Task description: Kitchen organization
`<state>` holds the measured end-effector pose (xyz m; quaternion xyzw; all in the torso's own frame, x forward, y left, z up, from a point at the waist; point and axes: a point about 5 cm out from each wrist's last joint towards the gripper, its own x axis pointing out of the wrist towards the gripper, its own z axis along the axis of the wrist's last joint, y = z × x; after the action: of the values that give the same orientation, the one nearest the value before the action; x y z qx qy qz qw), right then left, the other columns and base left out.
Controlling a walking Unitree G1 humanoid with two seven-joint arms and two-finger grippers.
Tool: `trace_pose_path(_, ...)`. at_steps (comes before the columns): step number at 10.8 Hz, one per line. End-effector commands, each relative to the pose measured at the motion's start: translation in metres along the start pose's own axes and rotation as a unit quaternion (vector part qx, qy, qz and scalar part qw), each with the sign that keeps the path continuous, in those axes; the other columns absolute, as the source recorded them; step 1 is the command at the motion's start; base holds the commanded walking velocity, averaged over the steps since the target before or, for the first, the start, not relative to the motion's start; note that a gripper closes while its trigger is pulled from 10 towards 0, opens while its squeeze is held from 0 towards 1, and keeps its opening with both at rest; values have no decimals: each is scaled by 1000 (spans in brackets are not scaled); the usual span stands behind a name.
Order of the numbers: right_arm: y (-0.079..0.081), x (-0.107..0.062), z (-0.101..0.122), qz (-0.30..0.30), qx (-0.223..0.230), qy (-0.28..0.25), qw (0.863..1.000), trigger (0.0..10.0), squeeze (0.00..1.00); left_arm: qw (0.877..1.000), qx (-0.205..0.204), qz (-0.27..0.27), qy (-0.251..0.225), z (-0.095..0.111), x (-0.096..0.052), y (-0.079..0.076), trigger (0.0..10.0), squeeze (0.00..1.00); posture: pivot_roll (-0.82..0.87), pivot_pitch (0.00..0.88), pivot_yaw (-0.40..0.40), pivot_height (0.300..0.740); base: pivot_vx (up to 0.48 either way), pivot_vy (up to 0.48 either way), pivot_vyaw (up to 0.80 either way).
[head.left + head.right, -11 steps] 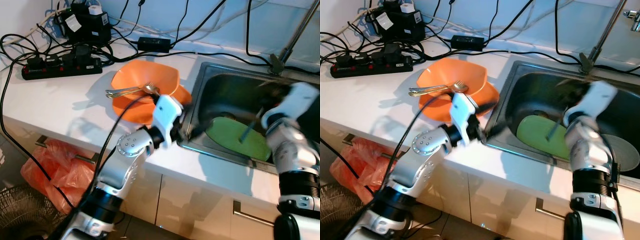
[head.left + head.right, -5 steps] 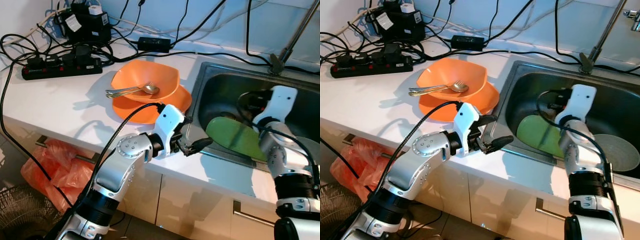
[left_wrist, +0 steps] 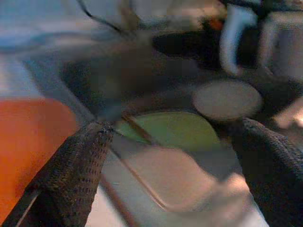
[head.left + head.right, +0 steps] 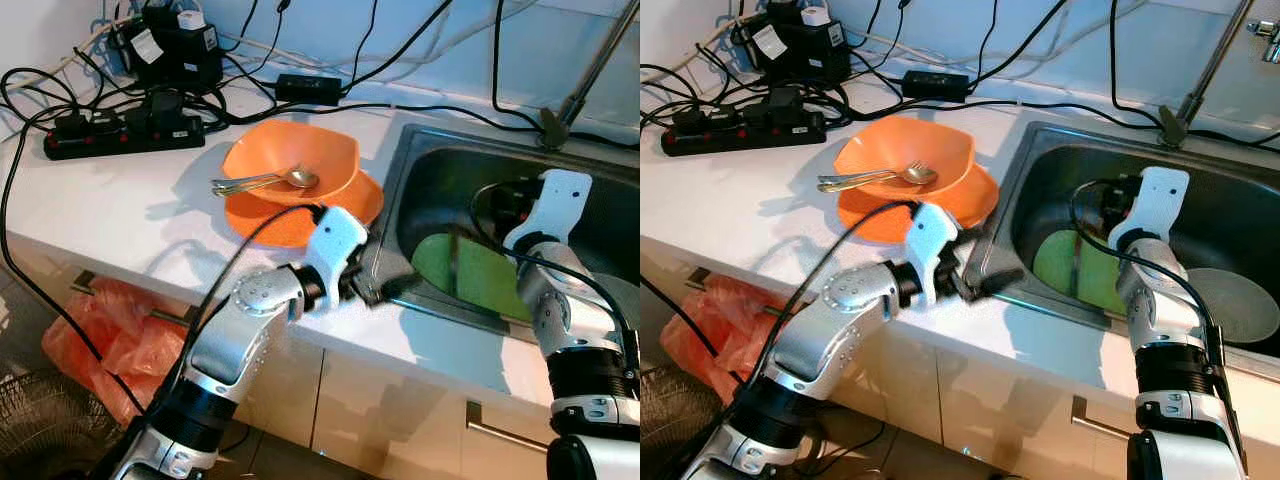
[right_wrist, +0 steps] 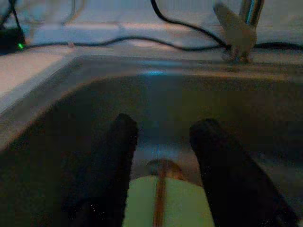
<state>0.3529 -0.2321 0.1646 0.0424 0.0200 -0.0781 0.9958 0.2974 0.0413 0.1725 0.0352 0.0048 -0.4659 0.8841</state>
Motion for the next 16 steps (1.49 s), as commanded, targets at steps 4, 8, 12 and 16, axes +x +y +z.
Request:
trace_pose_path(4,27,-2,27,70,34,-62,995,10000,1000,982,53,145,-105,28,-23,28,10000,1000,64,39,-30,740,0,0,0)
trace_pose_path(8,48,-11,31,147,85,-65,983,10000,310,930,110,315,-153,36,-60,59,10000,1000,72,41,-34,740,0,0,0)
trace_pose_path(12,49,-15,30,171,89,-58,980,10000,0,884,97,435,-145,26,-87,80,10000,0,71,42,-39,740,0,0,0)
trace_pose_path(16,58,-19,32,198,87,-62,975,10000,0,892,-13,440,-103,1,-81,81,10000,0,73,37,-38,740,0,0,0)
